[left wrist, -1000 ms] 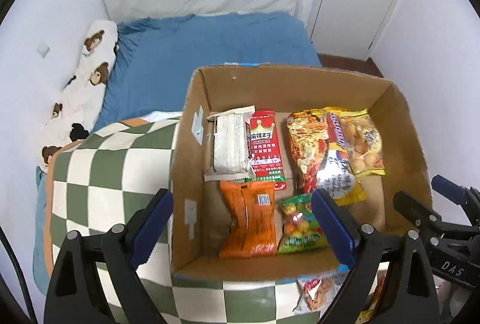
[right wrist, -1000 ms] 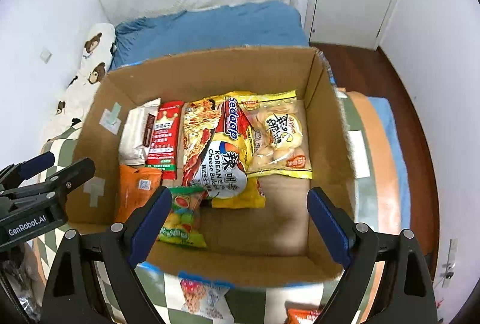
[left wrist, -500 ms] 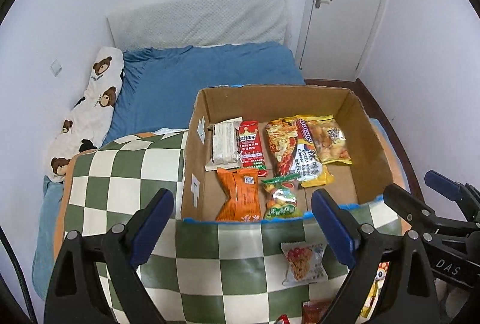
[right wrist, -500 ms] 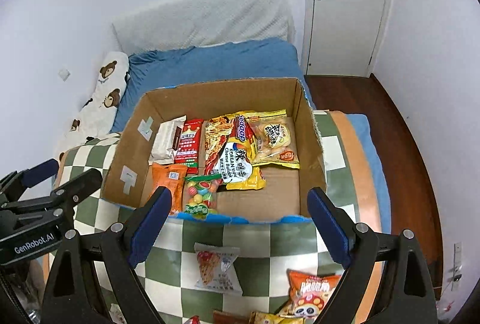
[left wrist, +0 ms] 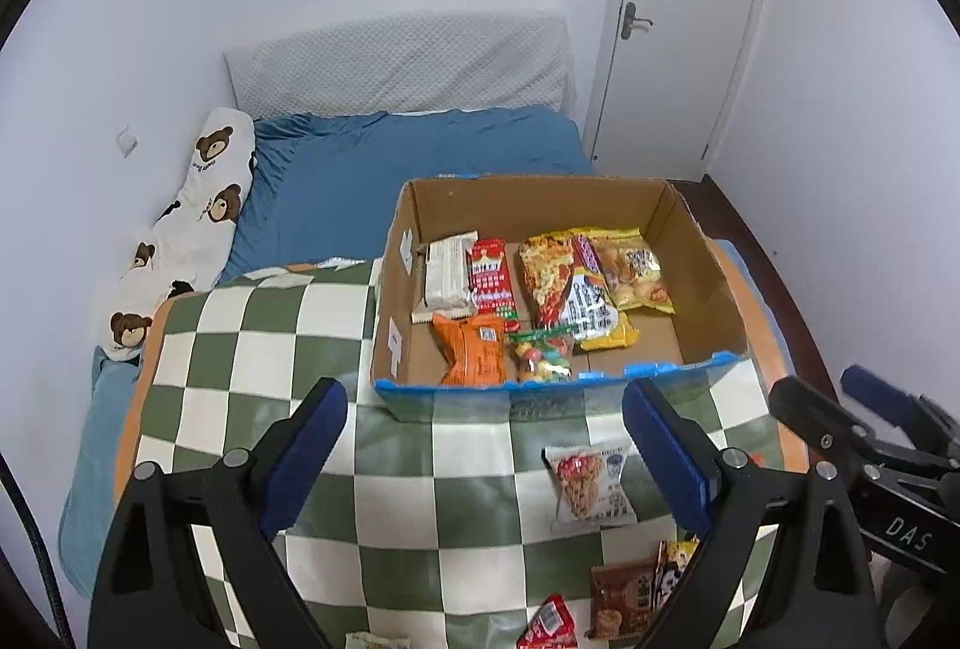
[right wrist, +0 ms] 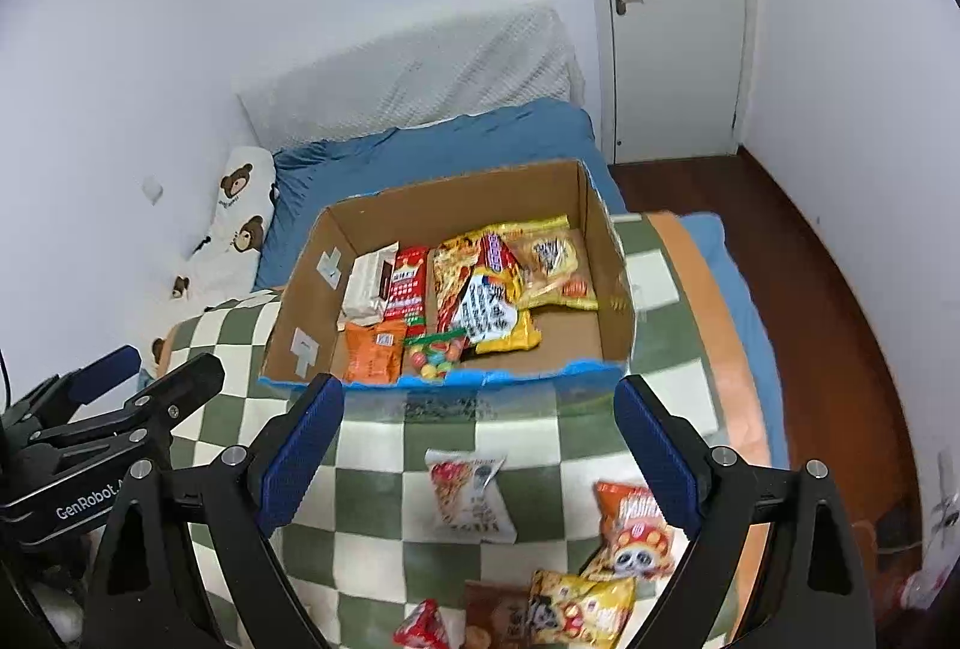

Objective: Organize snacks
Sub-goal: 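Lift both tools out of the box toward the remaining snacks, then grasp the white-green candy packet with the left tool while the right tool grasps the brown biscuit bag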

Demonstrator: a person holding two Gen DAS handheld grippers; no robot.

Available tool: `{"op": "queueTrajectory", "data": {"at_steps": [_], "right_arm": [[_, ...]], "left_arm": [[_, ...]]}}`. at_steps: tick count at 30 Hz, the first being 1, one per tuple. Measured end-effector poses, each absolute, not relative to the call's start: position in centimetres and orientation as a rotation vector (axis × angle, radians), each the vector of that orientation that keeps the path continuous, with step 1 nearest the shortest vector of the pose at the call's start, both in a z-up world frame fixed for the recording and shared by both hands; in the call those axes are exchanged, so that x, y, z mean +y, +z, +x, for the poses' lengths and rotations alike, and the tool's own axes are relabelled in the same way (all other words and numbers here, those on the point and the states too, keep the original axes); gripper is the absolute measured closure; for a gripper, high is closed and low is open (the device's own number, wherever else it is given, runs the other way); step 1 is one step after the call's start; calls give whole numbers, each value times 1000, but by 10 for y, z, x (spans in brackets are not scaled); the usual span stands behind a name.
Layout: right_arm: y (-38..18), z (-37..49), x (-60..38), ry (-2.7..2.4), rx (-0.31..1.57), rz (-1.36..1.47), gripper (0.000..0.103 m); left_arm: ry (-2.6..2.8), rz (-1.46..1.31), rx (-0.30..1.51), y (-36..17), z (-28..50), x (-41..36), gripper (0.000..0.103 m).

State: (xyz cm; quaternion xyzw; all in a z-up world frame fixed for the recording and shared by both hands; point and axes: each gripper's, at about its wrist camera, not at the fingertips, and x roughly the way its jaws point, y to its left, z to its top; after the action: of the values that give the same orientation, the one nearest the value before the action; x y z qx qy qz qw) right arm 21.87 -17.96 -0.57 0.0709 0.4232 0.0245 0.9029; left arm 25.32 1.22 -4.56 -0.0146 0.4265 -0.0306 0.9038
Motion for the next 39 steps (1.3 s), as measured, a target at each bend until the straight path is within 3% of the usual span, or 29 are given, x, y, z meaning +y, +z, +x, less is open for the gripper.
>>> {"op": "queueTrajectory", "data": {"at_steps": [6, 20, 21, 22, 23, 29, 30, 32, 33, 37, 39], "right_arm": [[-51, 191, -194, 50, 1003, 251, 9], [-222, 127, -206, 16, 1414, 351, 10], [-232, 126, -201, 16, 1427, 331, 15], [-241, 126, -197, 14, 1439, 315, 30], [-247, 125, -194, 14, 1448, 306, 35], [-272, 133, -185, -28, 1456, 292, 36], [-273, 135, -183, -30, 1454, 287, 35], [-277, 139, -178, -41, 1451, 269, 33], [-278, 141, -175, -49, 1451, 261, 33], [-283, 150, -157, -71, 1444, 155, 36], [-282, 148, -147, -56, 1416, 99, 48]], "left_arm": [[-37, -17, 959, -79, 228, 25, 9], [143, -36, 1395, -242, 158, 117, 9], [138, -38, 1430, -252, 154, 120, 9], [127, -52, 1474, -264, 150, 122, 9], [122, -67, 1500, -272, 147, 124, 9], [83, -199, 1580, -312, 147, 123, 9], [73, -208, 1581, -317, 149, 120, 11], [57, -200, 1576, -326, 151, 112, 38], [57, -190, 1585, -332, 151, 108, 42], [64, -141, 1550, -335, 147, 94, 43], [54, -154, 1537, -329, 143, 90, 43]]}}
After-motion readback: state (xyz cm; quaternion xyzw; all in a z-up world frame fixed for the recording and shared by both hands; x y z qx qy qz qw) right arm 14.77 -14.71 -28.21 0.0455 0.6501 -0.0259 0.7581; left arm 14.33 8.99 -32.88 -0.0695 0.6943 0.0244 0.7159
